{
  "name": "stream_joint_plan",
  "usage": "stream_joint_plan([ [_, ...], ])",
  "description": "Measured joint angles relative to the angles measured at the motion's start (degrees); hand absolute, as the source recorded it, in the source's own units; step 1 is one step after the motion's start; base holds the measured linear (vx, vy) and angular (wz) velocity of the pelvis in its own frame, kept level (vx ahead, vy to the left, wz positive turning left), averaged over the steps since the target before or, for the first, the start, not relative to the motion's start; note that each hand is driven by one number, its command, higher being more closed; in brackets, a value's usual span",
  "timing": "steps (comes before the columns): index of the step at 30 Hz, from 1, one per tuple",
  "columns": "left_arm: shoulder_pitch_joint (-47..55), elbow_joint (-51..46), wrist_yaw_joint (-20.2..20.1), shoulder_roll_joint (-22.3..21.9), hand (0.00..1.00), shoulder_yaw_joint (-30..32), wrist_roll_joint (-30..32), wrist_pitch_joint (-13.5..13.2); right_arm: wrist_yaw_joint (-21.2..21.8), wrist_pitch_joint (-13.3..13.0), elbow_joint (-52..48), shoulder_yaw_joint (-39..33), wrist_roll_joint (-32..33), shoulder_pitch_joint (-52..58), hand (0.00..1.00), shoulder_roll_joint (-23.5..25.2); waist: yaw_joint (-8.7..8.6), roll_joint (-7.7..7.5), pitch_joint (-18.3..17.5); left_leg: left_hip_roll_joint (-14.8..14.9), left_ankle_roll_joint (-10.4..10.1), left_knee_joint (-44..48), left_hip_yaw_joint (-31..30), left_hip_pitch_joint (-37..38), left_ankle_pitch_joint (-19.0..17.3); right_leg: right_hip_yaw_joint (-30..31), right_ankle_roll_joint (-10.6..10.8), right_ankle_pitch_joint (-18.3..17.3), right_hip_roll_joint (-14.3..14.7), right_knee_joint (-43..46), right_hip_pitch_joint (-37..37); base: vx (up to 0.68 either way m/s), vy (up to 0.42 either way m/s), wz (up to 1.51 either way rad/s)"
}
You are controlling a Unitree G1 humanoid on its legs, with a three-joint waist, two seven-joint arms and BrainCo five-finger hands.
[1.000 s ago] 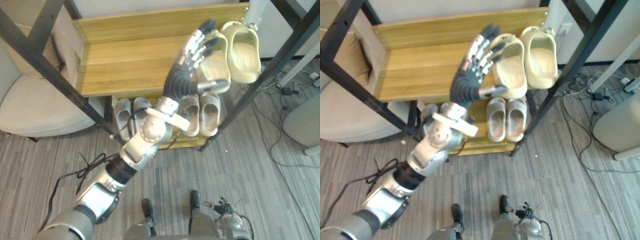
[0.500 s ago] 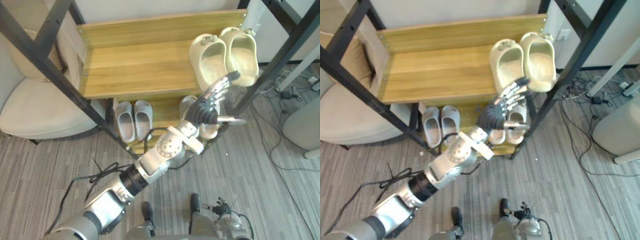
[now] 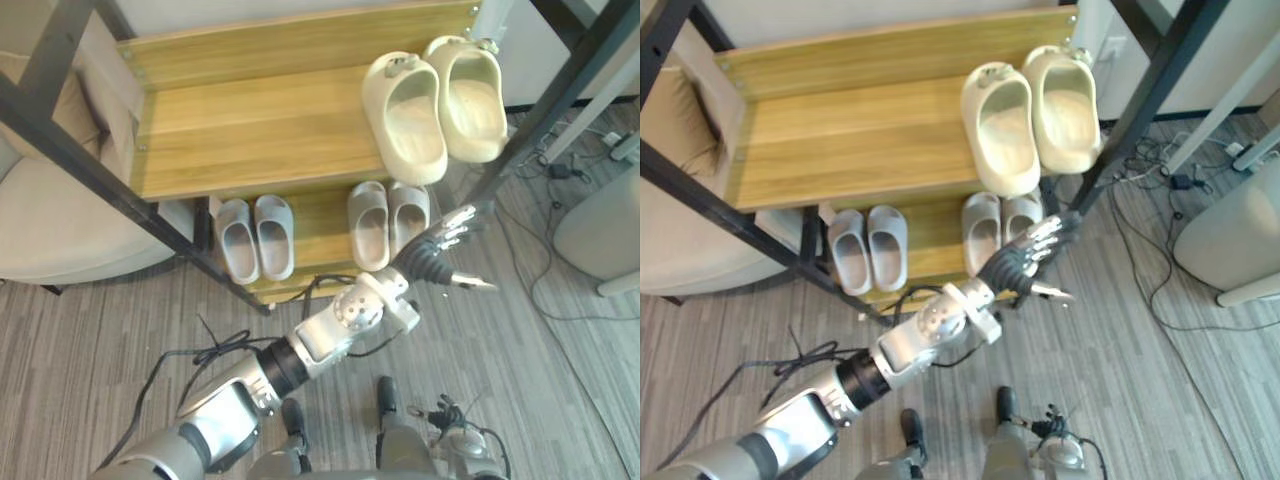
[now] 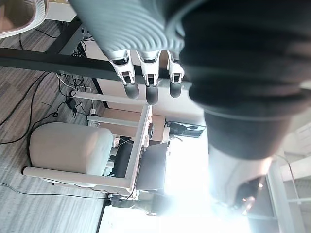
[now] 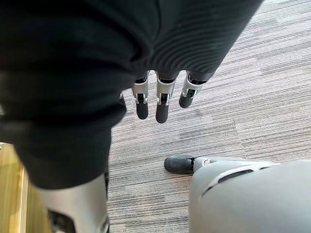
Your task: Organize the slippers on the shoe rack
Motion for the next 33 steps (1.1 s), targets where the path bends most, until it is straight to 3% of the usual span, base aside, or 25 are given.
stream_joint_plan([
  [13,-4.44,2.20,1.59,-1.27,0.00,0.53,1.02,-0.04,-0.03,0.05,-1.03,-0.44,0.02,0.24,0.00,0.36,-0.36,-0.06,0.04,-0.01,-0.06,0.00,0.49,-0.60,-0.05,0.44,0.12,0.39,0.01,-0.01,-0.91,0.02,-0.001,-0.01],
  [33,-8.31,4.76,3.96,-1.82,0.00,6.87,1.03,-0.21,-0.07,-0.01,-2.35,-2.59,0.05,0.53,0.00,1.92,-0.54,-0.48,0.20,-0.01,-0.02,-0.02,1.54,-1.98,-0.08,1.66,0.10,0.73,0.13,-0.05,-2.92,0.02,0.000,-0.02],
])
